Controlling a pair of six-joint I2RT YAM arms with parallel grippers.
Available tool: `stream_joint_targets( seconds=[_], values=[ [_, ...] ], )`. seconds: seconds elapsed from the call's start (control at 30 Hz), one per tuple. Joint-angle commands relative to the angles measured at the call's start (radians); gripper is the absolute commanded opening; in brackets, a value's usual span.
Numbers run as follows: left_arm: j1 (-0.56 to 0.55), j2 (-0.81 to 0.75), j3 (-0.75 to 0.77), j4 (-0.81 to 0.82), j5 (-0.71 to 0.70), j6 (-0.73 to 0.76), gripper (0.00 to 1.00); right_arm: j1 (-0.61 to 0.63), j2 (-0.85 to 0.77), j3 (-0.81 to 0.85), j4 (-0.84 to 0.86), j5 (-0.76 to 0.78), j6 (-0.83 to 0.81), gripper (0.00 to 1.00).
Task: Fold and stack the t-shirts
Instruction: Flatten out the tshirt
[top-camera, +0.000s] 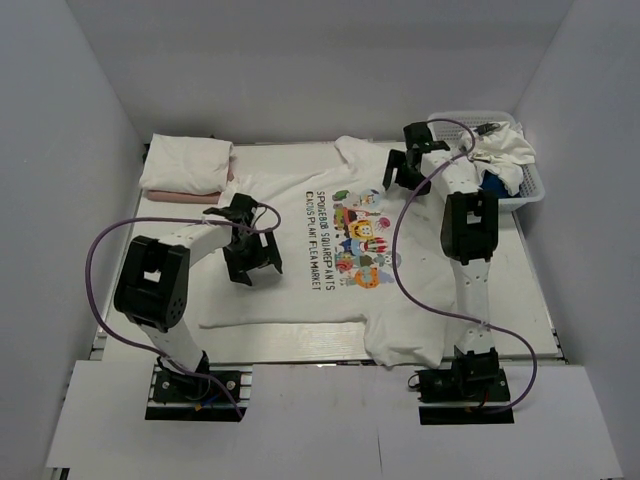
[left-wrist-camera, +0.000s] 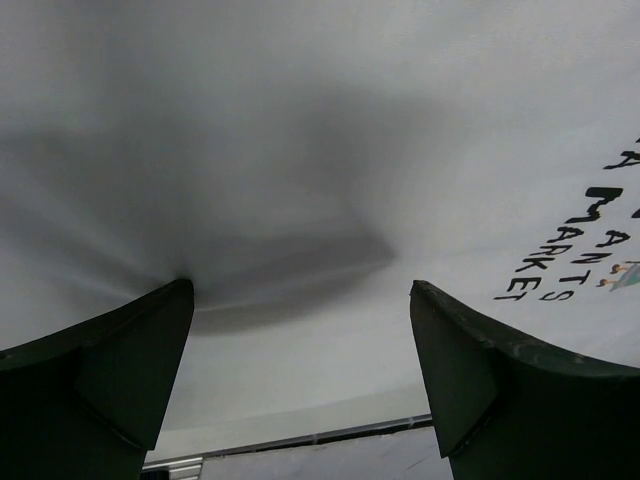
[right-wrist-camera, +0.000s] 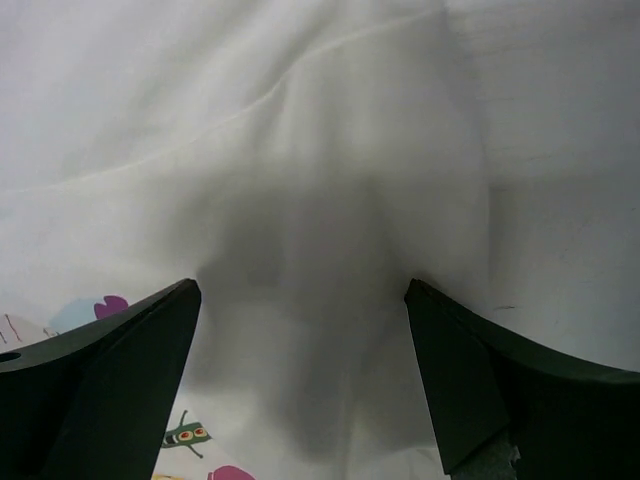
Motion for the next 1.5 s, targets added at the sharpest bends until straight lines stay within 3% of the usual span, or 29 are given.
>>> stream_joint_targets(
  seconds=[0.0,0.13,0.3,0.47,0.6,0.8,0.87,0.97,1.13,1.17,1.37,1.47],
  values=[
    [0.002,0.010,-0.064,-0.069,-0.062,-0.011,1.00,-0.014,0.078,0.069,-0.083,0.116,-0.007,0.90],
    [0.002,0.058,-0.073,-0.108,-0.096,-0.001,1.00,-0.020,0.132,0.151,0.016,0.220,-0.154,0.90],
    [0.002,0.094,-0.063,-0.155,-0.131,0.009,1.00,-0.025,0.170,0.241,0.074,0.200,-0.208,0.90],
    [0.002,0.127,-0.015,-0.166,-0.142,0.027,1.00,-0.028,0.130,0.172,0.198,0.092,-0.319,0.90],
    [0.002,0.127,0.071,-0.156,-0.142,0.050,1.00,-0.026,0.110,0.183,0.177,0.009,-0.373,0.90],
    [0.002,0.095,0.227,-0.146,-0.132,0.079,1.00,0.014,-0.083,0.093,0.181,-0.160,-0.401,0.90],
    [0.002,0.082,0.262,-0.123,-0.132,0.090,1.00,0.035,-0.155,0.082,0.155,-0.145,-0.377,0.90],
    [0.002,0.067,0.321,-0.151,-0.191,0.090,1.00,0.061,-0.259,-0.002,0.094,-0.062,-0.265,0.90],
    [0.002,0.105,0.369,-0.181,-0.311,0.081,1.00,0.071,-0.488,-0.383,0.040,0.084,-0.068,0.90],
    [0.002,0.125,0.385,-0.197,-0.334,0.081,1.00,0.072,-0.550,-0.534,0.038,0.093,-0.032,0.90],
    [0.020,0.151,0.384,-0.179,-0.435,0.070,1.00,0.068,-0.755,-0.925,0.078,0.072,0.012,0.90],
    [0.020,0.194,0.395,-0.159,-0.426,0.070,1.00,0.063,-0.751,-0.969,0.087,0.085,0.012,0.90]
  ],
)
